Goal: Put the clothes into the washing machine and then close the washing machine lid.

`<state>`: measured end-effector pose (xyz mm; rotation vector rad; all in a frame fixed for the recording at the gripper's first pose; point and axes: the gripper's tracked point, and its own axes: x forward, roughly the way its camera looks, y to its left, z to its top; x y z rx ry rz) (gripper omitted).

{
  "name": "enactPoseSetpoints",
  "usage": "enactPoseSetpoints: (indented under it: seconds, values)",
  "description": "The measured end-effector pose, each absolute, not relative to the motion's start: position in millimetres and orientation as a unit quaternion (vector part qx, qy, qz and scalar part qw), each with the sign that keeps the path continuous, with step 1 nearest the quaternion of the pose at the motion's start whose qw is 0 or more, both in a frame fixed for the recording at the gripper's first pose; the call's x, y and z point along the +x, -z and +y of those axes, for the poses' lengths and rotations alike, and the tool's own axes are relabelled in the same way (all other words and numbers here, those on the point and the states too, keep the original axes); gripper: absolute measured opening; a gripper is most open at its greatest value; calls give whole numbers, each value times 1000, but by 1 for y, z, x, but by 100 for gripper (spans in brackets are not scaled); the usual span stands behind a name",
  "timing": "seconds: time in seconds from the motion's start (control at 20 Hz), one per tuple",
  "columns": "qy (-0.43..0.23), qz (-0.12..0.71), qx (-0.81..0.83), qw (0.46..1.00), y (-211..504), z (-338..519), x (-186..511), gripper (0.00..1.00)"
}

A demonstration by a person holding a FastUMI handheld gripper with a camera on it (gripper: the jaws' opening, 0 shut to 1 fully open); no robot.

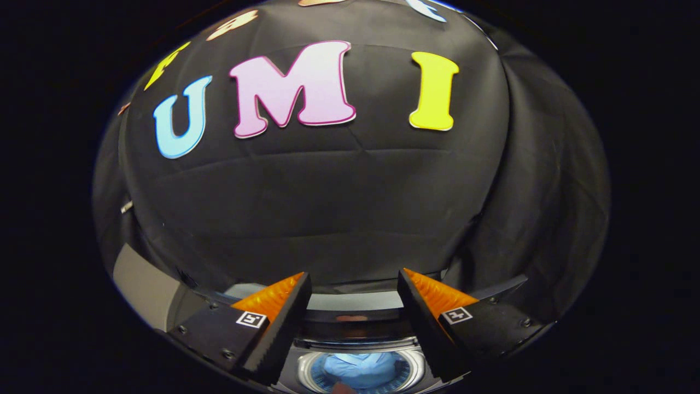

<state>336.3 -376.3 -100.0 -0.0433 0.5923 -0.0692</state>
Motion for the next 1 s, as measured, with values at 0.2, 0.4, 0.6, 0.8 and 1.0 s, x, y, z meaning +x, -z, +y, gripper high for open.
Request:
enactPoseSetpoints:
  seconds: [0.2,0.4,0.6,0.8,1.0]
  values:
    - [30,286,-23,957,99,-376,336,100]
    - [29,284,-26,958,100,-377,339,100]
    - [24,278,-27,960,107,-374,339,100]
    - [24,265,-22,964,102,-377,315,100]
    - [13,258,-18,966,107,-375,295,100]
